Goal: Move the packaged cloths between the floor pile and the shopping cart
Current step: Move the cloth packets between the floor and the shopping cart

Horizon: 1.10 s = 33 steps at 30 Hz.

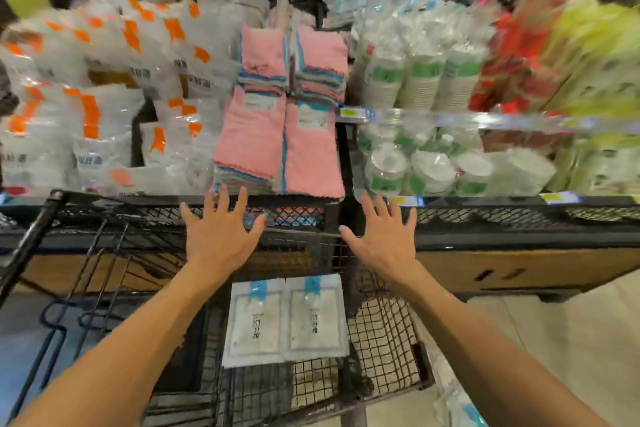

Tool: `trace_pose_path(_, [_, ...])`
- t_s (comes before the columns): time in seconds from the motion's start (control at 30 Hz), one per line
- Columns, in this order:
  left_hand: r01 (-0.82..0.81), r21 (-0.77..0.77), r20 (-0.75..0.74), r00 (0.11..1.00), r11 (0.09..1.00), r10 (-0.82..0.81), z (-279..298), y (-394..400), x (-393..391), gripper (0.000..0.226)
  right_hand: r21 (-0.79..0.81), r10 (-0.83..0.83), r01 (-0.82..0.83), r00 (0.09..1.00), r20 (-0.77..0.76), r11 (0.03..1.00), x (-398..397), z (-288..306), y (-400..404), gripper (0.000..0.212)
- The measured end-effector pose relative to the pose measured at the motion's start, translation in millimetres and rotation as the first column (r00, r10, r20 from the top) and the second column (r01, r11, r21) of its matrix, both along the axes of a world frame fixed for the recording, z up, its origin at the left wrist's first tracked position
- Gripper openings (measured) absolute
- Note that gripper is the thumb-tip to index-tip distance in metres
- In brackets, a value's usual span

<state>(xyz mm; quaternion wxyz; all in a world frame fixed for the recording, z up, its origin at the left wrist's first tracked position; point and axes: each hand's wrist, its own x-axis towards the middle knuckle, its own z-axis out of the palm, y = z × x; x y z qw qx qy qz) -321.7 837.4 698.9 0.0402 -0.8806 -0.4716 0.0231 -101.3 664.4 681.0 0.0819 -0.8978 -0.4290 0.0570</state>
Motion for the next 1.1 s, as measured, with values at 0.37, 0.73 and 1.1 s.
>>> trace_pose_path(0.37, [0.277, 0.083, 0.108, 0.953, 0.957, -0.285, 121.1, -42.3, 84.4, 0.075, 0.046, -0.219, 0.216, 0.97, 0.101, 0.975, 33.4, 134.0, -94.3, 0.082])
trace_pose_path(0.73, [0.697, 0.131, 0.157, 0.688, 0.705, -0.709, 156.1, -170.9, 192.2, 0.074, 0.125, -0.681, 0.669, 0.721, 0.13, 0.733, 3.9, 194.1, -278.0, 0.083])
trace_pose_path(1.1, [0.922, 0.108, 0.157, 0.353, 0.372, -0.922, 178.4, -361.6, 229.4, 0.08, 0.163, -0.909, 0.894, 0.41, 0.08, 0.418, -74.8, 204.5, -467.0, 0.079])
